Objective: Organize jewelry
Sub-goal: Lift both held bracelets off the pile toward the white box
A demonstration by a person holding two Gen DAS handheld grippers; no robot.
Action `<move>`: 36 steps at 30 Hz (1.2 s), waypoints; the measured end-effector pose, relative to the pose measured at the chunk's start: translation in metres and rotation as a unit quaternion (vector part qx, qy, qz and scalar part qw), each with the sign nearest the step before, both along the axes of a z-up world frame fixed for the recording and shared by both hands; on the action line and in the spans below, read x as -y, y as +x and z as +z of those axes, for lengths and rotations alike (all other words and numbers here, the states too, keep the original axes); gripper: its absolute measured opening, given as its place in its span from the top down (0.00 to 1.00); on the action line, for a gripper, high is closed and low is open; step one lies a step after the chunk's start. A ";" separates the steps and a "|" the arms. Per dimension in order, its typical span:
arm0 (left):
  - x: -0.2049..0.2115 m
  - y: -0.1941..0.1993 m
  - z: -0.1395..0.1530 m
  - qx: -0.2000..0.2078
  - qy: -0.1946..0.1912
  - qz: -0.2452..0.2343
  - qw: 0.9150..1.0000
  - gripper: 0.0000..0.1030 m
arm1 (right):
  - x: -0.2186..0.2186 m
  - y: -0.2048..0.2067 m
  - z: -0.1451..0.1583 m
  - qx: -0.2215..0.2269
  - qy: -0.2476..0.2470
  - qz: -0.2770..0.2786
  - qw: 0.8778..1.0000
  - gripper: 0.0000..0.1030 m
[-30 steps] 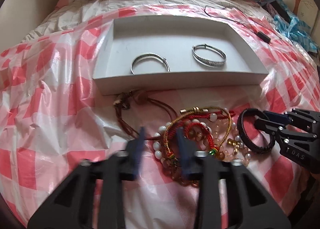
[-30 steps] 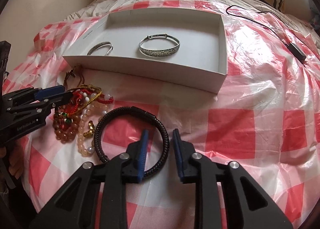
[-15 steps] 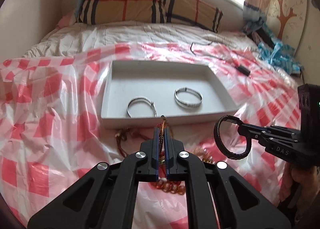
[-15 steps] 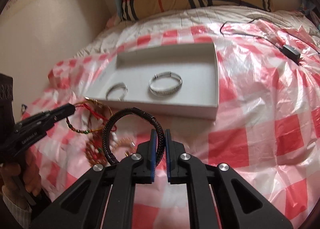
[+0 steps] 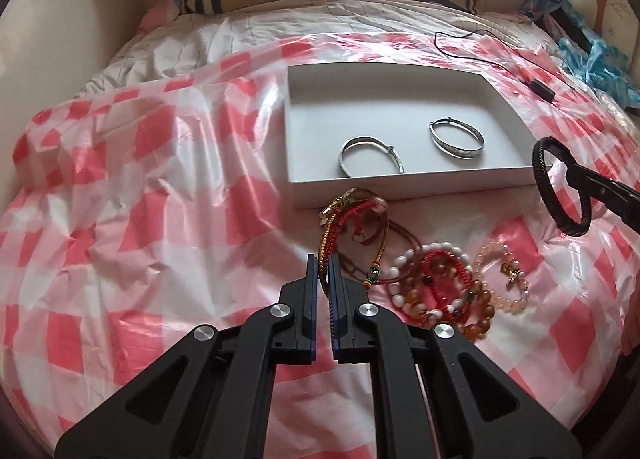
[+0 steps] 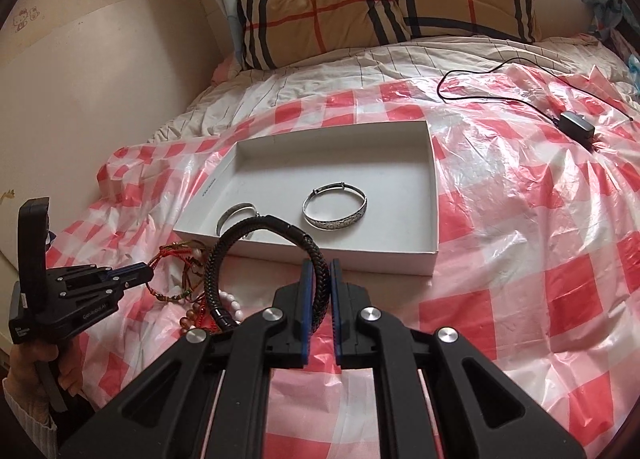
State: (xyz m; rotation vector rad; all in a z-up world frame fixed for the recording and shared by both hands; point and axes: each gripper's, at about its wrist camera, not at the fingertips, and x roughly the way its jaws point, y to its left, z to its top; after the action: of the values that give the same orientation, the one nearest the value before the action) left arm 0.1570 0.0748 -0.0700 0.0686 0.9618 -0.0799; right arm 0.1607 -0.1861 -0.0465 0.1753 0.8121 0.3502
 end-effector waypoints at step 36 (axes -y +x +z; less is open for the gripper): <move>-0.001 0.028 -0.022 -0.017 -0.018 0.024 0.999 0.97 | 0.004 0.012 -0.017 -0.040 0.000 -0.006 0.999 0.88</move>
State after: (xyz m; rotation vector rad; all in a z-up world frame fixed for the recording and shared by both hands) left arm 0.1846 0.0761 -0.0922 0.0110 0.9955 -0.0544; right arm 0.1729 -0.1899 -0.0634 0.1958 0.8906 0.3347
